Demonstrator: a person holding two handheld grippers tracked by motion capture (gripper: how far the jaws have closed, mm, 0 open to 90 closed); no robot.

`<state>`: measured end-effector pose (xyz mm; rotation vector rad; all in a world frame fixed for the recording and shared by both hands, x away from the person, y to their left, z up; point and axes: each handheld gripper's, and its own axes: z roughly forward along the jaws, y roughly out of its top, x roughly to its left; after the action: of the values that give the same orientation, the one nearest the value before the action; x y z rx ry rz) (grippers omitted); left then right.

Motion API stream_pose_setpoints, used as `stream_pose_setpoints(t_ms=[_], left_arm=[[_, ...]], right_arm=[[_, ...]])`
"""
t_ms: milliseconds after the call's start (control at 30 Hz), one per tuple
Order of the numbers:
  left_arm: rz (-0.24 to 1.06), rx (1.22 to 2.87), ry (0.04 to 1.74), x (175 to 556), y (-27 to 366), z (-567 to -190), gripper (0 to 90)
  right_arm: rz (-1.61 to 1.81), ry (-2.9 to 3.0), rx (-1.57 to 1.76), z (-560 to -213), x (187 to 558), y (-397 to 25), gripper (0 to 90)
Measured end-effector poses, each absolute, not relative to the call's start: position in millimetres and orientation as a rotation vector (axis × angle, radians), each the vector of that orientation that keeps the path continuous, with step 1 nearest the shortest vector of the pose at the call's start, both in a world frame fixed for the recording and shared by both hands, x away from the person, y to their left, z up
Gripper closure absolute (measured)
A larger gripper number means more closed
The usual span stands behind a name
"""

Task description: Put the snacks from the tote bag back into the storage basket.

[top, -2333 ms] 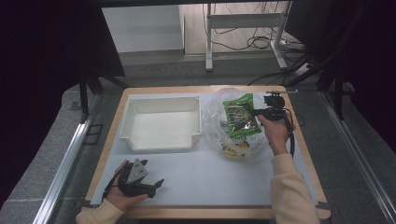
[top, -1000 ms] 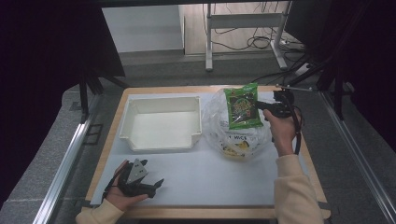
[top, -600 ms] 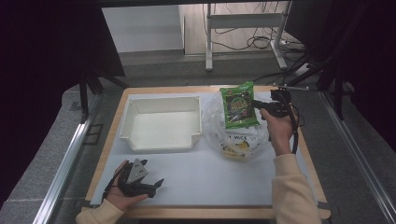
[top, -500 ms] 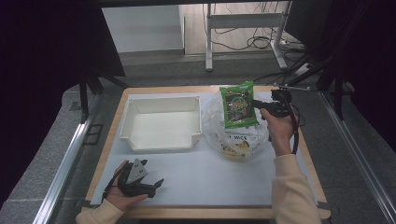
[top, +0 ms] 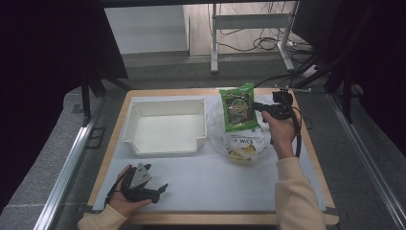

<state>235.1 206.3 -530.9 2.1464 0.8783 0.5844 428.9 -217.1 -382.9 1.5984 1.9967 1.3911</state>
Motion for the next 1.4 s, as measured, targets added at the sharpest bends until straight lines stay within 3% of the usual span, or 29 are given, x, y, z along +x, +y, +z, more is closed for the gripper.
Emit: stream_pose_setpoints(t_ms=[1400], left_arm=[[0.582,2.137,0.885,235.1,206.7,-530.7,9.5]], right_arm=[[1.469,2.075,1.527,-385.6,432.6,-174.6,89.6]])
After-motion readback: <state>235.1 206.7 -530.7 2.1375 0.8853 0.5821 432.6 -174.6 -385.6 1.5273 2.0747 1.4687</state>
